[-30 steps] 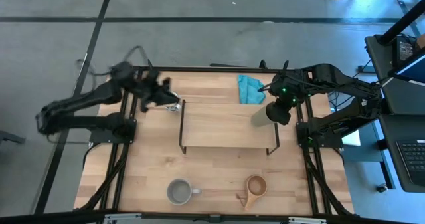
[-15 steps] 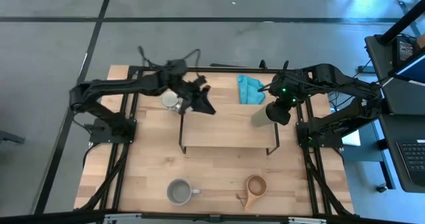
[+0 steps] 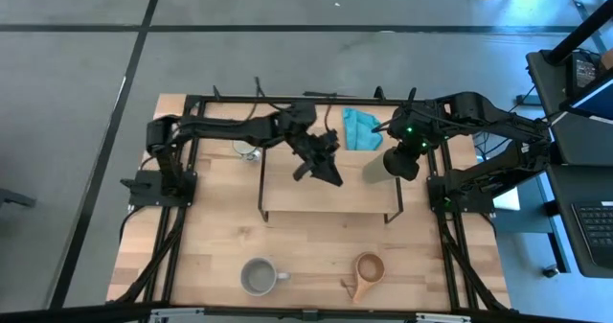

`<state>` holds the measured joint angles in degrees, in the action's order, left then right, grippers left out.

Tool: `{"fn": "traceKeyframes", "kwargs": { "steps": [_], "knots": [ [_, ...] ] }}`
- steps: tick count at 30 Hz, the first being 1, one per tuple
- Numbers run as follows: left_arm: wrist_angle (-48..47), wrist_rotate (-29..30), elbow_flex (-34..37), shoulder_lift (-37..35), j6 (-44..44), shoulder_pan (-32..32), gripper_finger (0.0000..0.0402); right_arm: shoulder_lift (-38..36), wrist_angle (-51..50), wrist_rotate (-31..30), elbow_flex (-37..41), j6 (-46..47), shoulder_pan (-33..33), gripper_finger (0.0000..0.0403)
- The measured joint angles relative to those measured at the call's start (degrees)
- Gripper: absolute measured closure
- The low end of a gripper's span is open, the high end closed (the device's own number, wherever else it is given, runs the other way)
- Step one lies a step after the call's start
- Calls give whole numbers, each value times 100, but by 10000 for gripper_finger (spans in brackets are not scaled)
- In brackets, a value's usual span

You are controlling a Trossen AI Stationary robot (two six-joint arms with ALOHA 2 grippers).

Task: Stack small to large cups/mugs on shelf
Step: Put the gray cup on the shelf

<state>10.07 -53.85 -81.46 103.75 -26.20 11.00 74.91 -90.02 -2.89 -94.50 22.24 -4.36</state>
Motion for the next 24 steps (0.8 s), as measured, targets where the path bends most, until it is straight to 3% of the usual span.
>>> {"fn": "traceKeyframes", "kwargs": {
  "steps": [6,15,24],
  "knots": [
    [-26,-43,-244,283,130,-70,374,0,0,1,0,135,0,381],
    [334,511,-242,279,-198,23,374,0,0,-1,1,153,0,380],
    [376,1956,-242,279,-174,4,374,1,0,-3,2,146,0,380]
  ]
}}
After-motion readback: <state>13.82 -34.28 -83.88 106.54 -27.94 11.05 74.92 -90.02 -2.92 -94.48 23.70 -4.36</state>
